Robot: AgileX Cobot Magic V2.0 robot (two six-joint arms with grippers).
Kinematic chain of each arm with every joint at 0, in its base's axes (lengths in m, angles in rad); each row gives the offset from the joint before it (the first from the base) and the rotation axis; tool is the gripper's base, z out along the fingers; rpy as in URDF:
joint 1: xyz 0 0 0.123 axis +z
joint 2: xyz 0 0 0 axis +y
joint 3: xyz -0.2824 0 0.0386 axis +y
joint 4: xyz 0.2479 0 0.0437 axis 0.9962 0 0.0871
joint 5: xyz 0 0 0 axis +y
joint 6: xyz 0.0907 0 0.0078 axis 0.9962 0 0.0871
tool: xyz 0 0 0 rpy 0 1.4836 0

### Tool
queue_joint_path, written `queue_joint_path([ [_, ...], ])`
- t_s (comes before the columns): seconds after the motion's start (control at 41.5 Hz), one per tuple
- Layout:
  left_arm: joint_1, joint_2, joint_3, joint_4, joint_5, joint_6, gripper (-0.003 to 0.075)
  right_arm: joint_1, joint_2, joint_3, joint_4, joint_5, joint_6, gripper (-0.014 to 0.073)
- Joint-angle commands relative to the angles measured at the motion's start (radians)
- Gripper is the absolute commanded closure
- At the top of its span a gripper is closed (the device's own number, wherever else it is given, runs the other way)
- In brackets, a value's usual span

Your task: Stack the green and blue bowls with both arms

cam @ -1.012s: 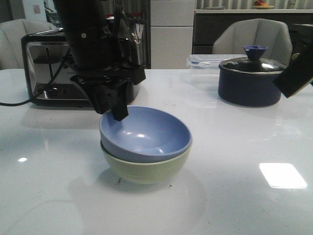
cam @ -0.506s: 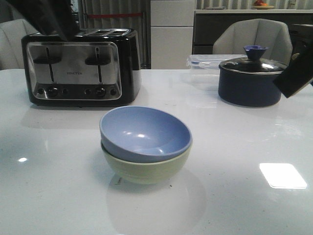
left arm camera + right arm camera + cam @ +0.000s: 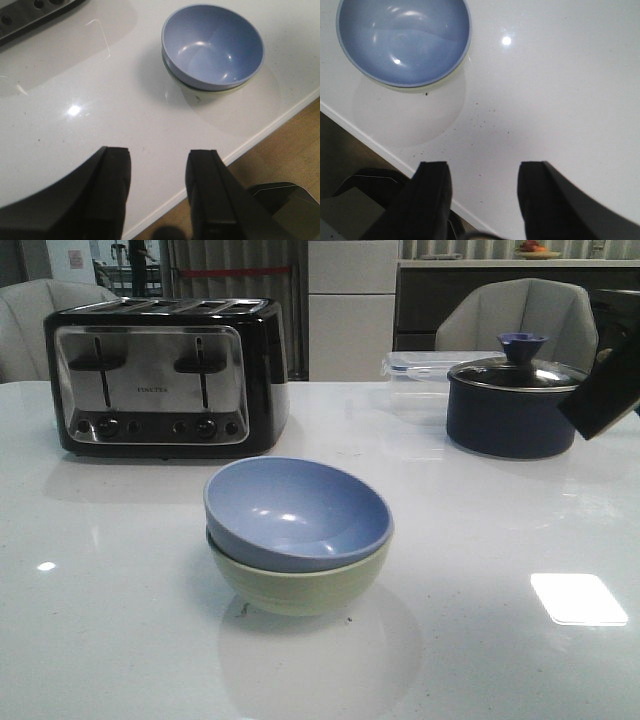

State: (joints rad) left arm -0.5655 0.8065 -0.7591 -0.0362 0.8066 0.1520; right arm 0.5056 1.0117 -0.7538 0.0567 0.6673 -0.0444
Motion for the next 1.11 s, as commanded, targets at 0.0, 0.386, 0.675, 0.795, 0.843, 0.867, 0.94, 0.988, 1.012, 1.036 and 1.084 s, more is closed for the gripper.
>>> queue_joint_path([
  [0.0, -0.007, -0.067, 0.03, -0.003, -0.084, -0.01, 0.0371, 0.0, -0.019, -0.028, -0.006, -0.05, -0.012, 0.016],
  [0.386, -0.007, -0.118, 0.092, -0.001, -0.153, -0.01, 0.0572, 0.0, -0.019, -0.028, -0.006, -0.05, -0.012, 0.0421],
  [0.675, -0.007, -0.118, 0.092, -0.007, -0.186, -0.01, 0.0627, 0.0, -0.019, -0.028, -0.006, -0.05, -0.012, 0.0538],
  [0.795, -0.007, -0.118, 0.092, -0.007, -0.186, -0.01, 0.0627, 0.0, -0.019, -0.028, -0.006, -0.05, -0.012, 0.0538],
  [0.843, -0.007, -0.118, 0.092, -0.007, -0.186, -0.01, 0.0627, -0.001, -0.019, -0.028, -0.006, -0.05, -0.012, 0.0538],
  [0.867, -0.007, -0.118, 0.092, -0.007, -0.186, -0.01, 0.0627, -0.001, -0.019, -0.028, -0.006, -0.05, -0.012, 0.0538],
  [0.94, -0.007, -0.118, 0.092, -0.007, -0.186, -0.01, 0.0627, -0.001, -0.019, -0.028, -0.006, -0.05, -0.012, 0.0538],
  [0.988, -0.007, -0.118, 0.092, -0.007, -0.186, -0.01, 0.0627, -0.001, -0.019, -0.028, -0.006, -0.05, -0.012, 0.0538],
  [1.012, -0.007, -0.118, 0.092, -0.007, -0.186, -0.01, 0.0627, -0.001, -0.019, -0.028, -0.006, -0.05, -0.012, 0.0538],
  [1.036, -0.007, -0.118, 0.092, -0.007, -0.186, -0.01, 0.0627, -0.001, -0.019, -0.028, -0.006, -0.05, -0.012, 0.0538],
  [1.084, -0.007, -0.118, 0.092, -0.007, -0.186, -0.01, 0.0627, -0.001, -0.019, -0.028, -0.006, -0.05, -0.012, 0.0538],
])
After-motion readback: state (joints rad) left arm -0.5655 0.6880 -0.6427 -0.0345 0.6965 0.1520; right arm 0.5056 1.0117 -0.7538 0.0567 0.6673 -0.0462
